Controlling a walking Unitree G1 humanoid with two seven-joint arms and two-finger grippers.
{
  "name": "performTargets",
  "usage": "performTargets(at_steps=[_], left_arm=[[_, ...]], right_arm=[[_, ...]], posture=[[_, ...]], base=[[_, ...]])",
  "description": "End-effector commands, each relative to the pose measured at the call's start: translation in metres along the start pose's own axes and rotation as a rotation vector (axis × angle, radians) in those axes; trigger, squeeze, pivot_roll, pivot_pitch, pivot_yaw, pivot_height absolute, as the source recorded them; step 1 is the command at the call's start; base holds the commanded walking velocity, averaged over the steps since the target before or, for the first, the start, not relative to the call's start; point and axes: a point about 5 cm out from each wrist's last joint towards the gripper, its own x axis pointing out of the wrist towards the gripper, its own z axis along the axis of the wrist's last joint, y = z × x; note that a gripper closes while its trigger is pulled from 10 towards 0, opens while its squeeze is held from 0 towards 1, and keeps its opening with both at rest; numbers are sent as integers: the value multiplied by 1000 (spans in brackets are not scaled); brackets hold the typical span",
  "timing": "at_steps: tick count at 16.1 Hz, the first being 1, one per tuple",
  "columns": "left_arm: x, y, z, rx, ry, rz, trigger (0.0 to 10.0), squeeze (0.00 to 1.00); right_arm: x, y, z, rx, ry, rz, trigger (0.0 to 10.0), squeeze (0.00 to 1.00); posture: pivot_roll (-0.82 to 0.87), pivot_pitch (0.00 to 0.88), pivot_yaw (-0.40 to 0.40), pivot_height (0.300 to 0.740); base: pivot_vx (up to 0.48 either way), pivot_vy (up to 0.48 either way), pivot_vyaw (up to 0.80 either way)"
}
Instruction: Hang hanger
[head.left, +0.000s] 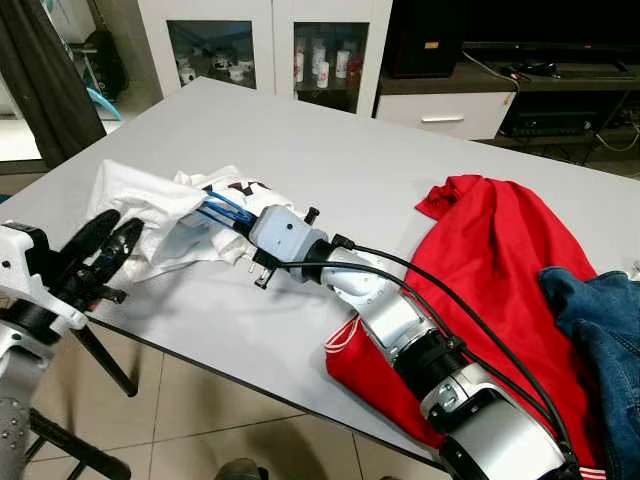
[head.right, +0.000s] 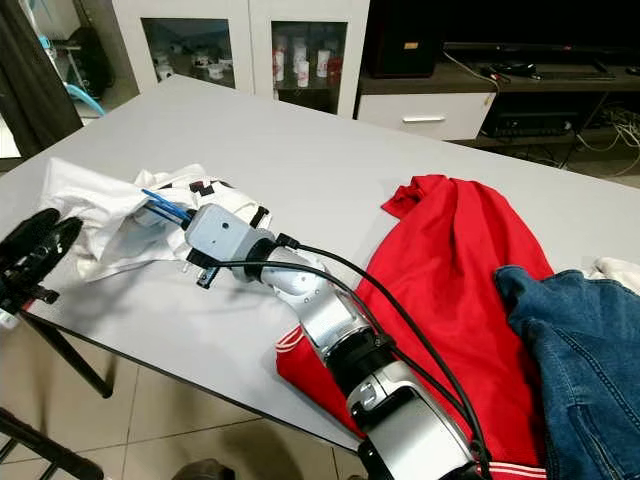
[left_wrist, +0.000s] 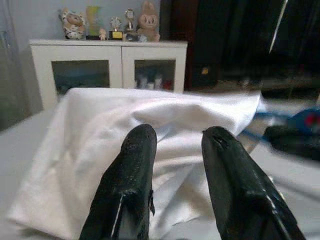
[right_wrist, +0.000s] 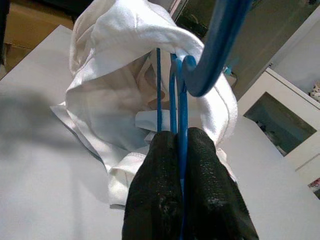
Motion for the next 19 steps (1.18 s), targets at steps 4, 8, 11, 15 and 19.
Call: performTargets(at_steps=[4,8,11,15,19], left_arm=[[-24,-13,-48,199,335,-117,10000,0],[-6,-10,-59,300,246,44,10000,0],[-2,1,-50,324,147,143,10000,0],[17,-21,-48,205,-24,163,10000,0],[29,-31,-56,226,-17,120,10000,0]], right_arm=[[-6,-10,2,56,-51,-75,10000,0],[-3,-8,11,60,-102,-50,10000,0],[-4,-7,11,52,-107,-38,10000,0],[-13,-2,4,11,-108,-24,10000,0],[-16,2,8,-34,-134,8,10000,0]], posture=[[148,0,-13,740],[159,0,-25,740],[158,0,-26,740],[152,0,-21,740],[144,0,-19,740]], base=[[0,0,0],[0,0,0],[0,0,0],[0,0,0],[0,0,0]])
